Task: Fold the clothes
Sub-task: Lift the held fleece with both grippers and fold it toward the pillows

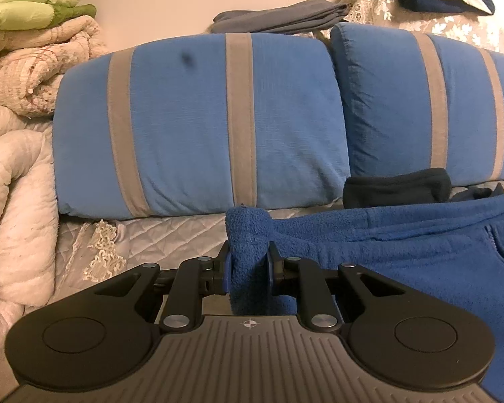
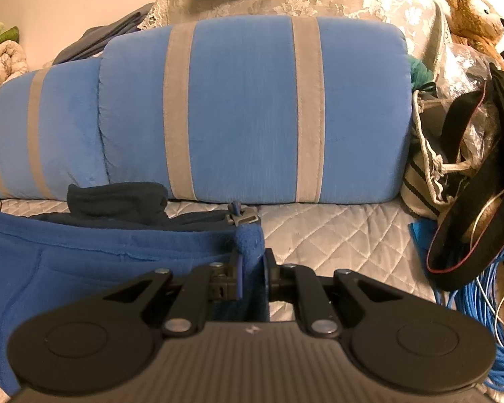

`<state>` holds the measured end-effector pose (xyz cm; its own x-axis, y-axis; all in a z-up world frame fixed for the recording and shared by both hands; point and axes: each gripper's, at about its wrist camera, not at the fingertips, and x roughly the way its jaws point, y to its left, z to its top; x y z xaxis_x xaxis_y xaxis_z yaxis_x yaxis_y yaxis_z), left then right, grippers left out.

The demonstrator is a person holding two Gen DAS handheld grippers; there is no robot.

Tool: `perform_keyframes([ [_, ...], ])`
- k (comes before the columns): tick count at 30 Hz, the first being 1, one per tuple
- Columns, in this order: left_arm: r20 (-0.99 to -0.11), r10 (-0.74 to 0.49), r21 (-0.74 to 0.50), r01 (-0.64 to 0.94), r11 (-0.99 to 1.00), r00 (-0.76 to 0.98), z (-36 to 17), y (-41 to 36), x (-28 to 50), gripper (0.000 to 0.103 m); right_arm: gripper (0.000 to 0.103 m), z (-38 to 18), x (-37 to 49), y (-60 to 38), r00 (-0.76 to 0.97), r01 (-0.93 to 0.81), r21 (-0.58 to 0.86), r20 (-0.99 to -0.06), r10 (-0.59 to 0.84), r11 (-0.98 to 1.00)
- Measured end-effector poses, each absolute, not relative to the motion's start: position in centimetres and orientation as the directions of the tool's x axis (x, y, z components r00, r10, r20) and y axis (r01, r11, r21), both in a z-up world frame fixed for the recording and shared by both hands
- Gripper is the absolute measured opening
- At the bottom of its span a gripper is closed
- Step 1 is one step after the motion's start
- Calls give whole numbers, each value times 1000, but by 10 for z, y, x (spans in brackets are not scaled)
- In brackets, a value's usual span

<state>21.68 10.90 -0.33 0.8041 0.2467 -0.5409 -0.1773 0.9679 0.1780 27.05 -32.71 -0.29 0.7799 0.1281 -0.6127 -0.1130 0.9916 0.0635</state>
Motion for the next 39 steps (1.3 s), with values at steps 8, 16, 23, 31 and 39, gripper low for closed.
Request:
perform_keyframes([
  [8,-525,237,161,-178,971,818,-7,118,238,19,11,-7,293,-318,797,-108,18,-596,97,994],
  [16,-500,232,126,-195,973,835,-12,125,265,19,11,-12,322,-307,822,-90,-37,-567,53,995],
  [23,-496,248,118,-218,969,832,-23,130,289,19,11,-24,353,-298,835,-76,-81,-550,19,994],
  [31,-503,281,126,-252,960,818,-42,136,318,19,11,-40,387,-284,848,-58,-130,-530,-20,990],
  [39,-539,326,173,-277,945,777,-72,138,358,19,10,-67,427,-271,835,-32,-161,-547,-62,986],
])
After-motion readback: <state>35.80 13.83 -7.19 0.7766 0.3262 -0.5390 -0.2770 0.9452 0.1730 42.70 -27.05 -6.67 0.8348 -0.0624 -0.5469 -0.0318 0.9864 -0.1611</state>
